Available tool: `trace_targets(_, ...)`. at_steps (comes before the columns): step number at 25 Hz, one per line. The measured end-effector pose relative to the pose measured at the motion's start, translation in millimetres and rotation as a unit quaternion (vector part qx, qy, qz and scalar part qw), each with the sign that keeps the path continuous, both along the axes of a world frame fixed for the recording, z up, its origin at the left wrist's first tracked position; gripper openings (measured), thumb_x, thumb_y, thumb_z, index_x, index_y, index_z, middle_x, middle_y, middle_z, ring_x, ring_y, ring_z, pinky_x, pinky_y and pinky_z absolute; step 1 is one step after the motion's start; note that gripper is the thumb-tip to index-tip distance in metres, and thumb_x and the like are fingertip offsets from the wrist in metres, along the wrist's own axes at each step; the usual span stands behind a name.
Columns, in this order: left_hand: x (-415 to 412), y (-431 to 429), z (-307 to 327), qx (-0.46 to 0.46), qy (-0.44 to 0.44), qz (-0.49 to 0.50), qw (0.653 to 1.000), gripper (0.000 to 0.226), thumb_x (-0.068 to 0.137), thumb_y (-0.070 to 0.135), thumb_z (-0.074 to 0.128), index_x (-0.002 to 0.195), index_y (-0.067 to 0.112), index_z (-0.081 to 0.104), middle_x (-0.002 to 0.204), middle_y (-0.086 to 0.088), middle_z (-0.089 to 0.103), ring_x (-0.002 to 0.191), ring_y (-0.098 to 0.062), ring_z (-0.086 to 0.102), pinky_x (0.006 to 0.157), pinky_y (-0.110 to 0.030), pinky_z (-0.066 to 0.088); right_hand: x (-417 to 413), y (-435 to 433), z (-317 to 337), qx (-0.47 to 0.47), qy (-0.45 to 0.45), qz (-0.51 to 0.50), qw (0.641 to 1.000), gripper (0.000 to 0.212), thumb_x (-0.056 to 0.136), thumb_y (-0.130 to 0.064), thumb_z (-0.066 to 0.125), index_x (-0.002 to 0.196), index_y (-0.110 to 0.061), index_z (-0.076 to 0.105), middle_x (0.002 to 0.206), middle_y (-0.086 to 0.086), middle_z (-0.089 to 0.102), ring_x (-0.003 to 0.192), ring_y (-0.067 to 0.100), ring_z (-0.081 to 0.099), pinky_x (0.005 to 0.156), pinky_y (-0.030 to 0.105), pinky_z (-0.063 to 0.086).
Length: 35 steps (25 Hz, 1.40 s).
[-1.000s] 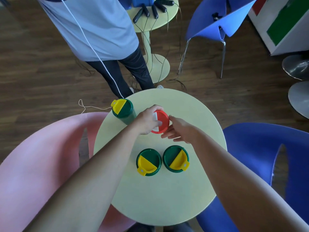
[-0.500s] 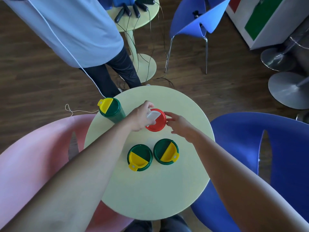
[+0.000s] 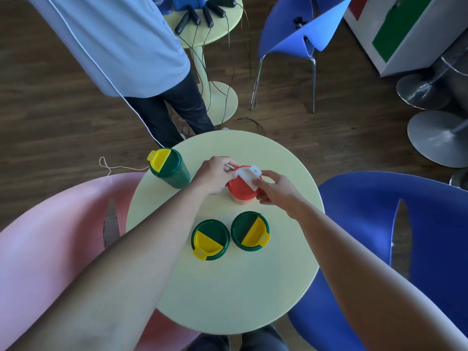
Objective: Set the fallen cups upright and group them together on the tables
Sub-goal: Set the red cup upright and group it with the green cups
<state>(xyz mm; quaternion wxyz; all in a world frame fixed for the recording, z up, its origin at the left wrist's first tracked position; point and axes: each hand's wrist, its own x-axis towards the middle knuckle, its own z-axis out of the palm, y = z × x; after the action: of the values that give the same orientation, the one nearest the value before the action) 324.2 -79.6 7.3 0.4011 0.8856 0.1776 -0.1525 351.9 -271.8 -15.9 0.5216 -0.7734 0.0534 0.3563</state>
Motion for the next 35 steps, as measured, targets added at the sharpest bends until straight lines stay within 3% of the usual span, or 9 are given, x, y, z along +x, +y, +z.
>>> trace_targets(5, -3, 3, 0, -0.011, 0.014, -0.039, 0.999, 0.022, 0.090, 0.023, 0.068, 0.112, 0.022, 0.071, 0.110, -0.006, 0.075, 0.097, -0.021, 0.070, 0.088, -0.042, 0.059, -5, -8, 1, -0.021, -0.004, 0.031, 0.999, 0.036, 0.088, -0.041, 0.065, 0.119, -0.021, 0.067, 0.091, 0.016, 0.076, 0.082, 0.028, 0.076, 0.076, 0.039, 0.064)
trace_targets(16, -18, 3, -10, -0.057, 0.017, -0.029, 0.998, 0.020, 0.087, 0.028, 0.068, 0.107, 0.029, 0.070, 0.106, -0.005, 0.075, 0.098, -0.025, 0.070, 0.086, -0.047, 0.060, -14, -16, 15, -0.074, -0.053, 0.087, 0.992, 0.038, 0.092, -0.043, 0.058, 0.125, -0.027, 0.064, 0.094, 0.006, 0.075, 0.078, 0.016, 0.075, 0.056, 0.027, 0.058)
trace_targets(24, -22, 6, -14, -0.084, 0.026, 0.000, 0.996, 0.026, 0.090, 0.021, 0.068, 0.116, 0.022, 0.069, 0.107, -0.006, 0.073, 0.098, -0.025, 0.071, 0.083, -0.045, 0.062, -9, -12, 20, -0.099, -0.038, 0.112, 0.988, 0.035, 0.094, -0.045, 0.054, 0.125, -0.031, 0.059, 0.100, 0.004, 0.075, 0.085, 0.018, 0.074, 0.060, 0.027, 0.057)
trace_targets(29, -24, 4, -11, -0.052, 0.000, -0.023, 0.998, 0.029, 0.094, 0.021, 0.064, 0.122, 0.019, 0.067, 0.113, -0.005, 0.072, 0.098, -0.019, 0.068, 0.083, -0.035, 0.061, -9, -9, 20, -0.116, -0.022, 0.120, 0.986, 0.036, 0.093, -0.049, 0.055, 0.121, -0.028, 0.059, 0.102, 0.005, 0.074, 0.094, 0.023, 0.072, 0.066, 0.032, 0.056)
trace_targets(35, -24, 6, -10, -0.015, -0.010, -0.055, 0.998, 0.032, 0.096, 0.027, 0.061, 0.128, 0.021, 0.064, 0.125, -0.002, 0.068, 0.104, -0.010, 0.058, 0.085, -0.024, 0.047, -10, -6, 22, -0.140, -0.020, 0.119, 0.983, 0.042, 0.092, -0.052, 0.055, 0.120, -0.022, 0.061, 0.103, 0.006, 0.073, 0.096, 0.025, 0.071, 0.063, 0.030, 0.049)
